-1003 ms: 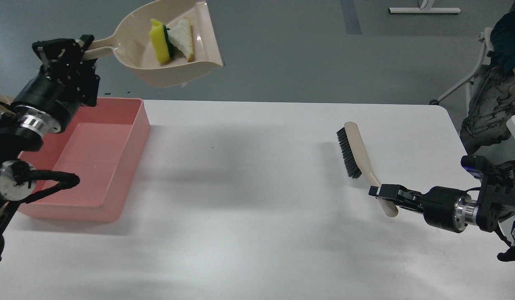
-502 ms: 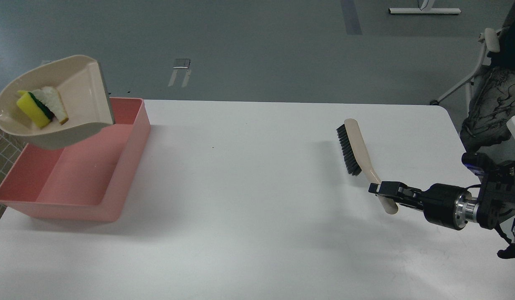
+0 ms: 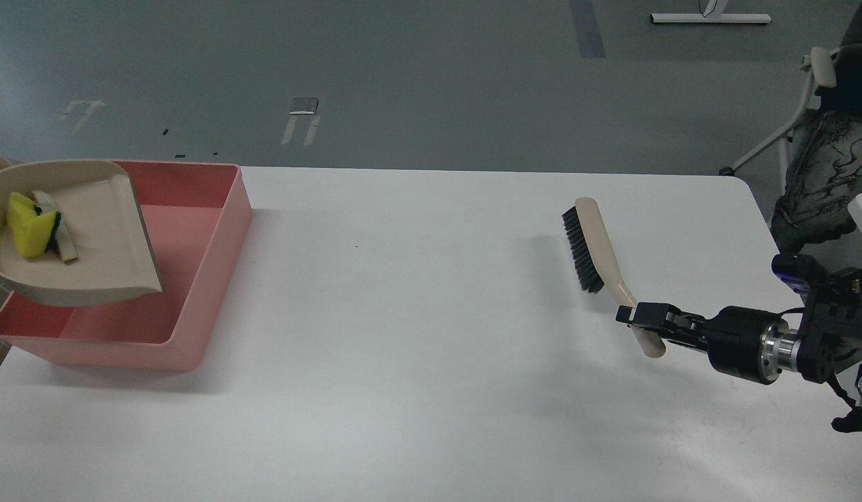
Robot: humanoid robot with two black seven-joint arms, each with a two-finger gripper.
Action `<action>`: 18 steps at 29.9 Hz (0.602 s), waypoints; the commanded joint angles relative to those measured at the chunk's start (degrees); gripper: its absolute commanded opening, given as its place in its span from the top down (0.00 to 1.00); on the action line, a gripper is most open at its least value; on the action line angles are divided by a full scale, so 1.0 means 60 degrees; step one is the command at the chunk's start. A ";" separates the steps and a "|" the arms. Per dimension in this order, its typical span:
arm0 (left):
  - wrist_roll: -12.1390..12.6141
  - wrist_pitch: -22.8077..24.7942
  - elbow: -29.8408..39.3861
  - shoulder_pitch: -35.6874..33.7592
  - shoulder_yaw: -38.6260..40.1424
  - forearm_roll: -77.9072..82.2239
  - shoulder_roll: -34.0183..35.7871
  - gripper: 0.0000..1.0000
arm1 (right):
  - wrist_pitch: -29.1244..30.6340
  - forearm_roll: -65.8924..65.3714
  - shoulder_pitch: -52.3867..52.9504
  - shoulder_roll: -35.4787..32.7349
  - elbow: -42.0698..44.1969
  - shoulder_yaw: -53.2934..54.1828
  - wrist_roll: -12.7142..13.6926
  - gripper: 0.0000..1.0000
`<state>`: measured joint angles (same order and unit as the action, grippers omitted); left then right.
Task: Sweep and dump garbage into bin
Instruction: 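Tilt the dustpan with the left gripper to dump debris into bin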
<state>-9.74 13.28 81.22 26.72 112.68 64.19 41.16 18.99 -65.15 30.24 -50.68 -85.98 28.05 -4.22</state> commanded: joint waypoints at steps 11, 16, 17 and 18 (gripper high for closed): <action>-0.0646 -0.0865 0.0145 0.0014 0.0263 0.3523 0.0889 1.00 | 0.0000 0.0003 0.0000 0.0039 -0.0025 -0.0002 0.0014 1.00; -0.0764 -0.1303 0.0291 0.0000 0.0263 0.4096 0.1195 1.00 | 0.0000 0.0003 0.0000 0.0039 -0.0025 -0.0002 0.0014 1.00; -0.0764 -0.1348 0.0306 0.0000 0.0263 0.4096 0.1283 1.00 | 0.0000 0.0003 0.0000 0.0039 -0.0025 0.0013 0.0014 1.00; -0.0764 -0.1377 0.0306 0.0000 0.0263 0.4096 0.1371 1.00 | 0.0000 0.0003 0.0000 0.0039 -0.0025 -0.0001 0.0014 1.00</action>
<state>-14.28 5.94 82.82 26.77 114.25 88.46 48.00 18.99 -65.14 30.24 -50.43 -86.13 28.05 -4.13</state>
